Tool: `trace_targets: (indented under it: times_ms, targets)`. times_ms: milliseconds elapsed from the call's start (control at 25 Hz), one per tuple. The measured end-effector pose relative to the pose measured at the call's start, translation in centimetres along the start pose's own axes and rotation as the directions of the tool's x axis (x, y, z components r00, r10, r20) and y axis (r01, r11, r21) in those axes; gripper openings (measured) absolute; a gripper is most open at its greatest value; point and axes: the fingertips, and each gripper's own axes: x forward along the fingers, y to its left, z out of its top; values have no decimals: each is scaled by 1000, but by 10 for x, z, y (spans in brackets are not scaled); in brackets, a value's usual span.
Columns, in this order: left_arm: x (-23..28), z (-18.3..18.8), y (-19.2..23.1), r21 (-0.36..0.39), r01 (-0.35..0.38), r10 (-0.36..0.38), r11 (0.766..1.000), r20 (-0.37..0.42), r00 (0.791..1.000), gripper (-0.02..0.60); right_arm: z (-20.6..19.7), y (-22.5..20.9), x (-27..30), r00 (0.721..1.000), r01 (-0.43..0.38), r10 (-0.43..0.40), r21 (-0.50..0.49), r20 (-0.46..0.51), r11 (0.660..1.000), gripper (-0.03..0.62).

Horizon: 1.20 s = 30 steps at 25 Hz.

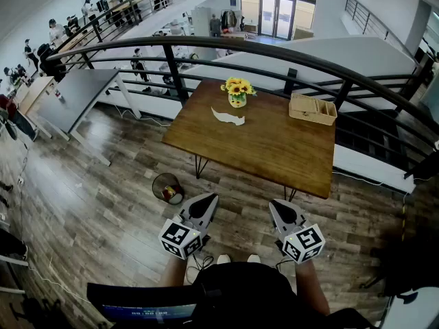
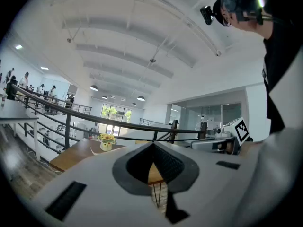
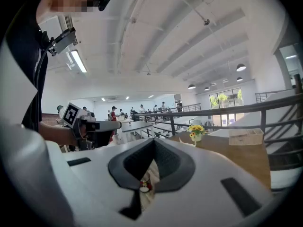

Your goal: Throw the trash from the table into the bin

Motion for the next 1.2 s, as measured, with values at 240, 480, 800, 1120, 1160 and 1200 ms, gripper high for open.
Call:
trace_targets:
  times_ms: [240,480,800,1120,1160,1200]
  targets:
    - [-7,-3,9,33,4,-4,999,-9,1000,11,-2,12,12,1000,-24,24,-22,-13,999,12]
    - [-14,-1,20,33,-6,6,999,-9,1000,11,-3,14,17,1000,-8,8,-8,-28,1000,12]
    - [-35,-8,40,5,-2,2,1000,6,1000,11,-4,27,21,1000,12,-13,84,10,996,12]
    - [-54,-15,54,-2,13,-13,1000,-2,1000,9,-9,50,26,1000,14,-15,96,12,995,12]
    - [-56,-15,56,-4,14,-14,1000,0,1000,9,-10,53,27,1000,16,-17,81,11,997,12]
    - [-59,-15,57,-7,15,-15,1000,1,1000,9,-10,56,28,1000,15,-16,71,11,997,12]
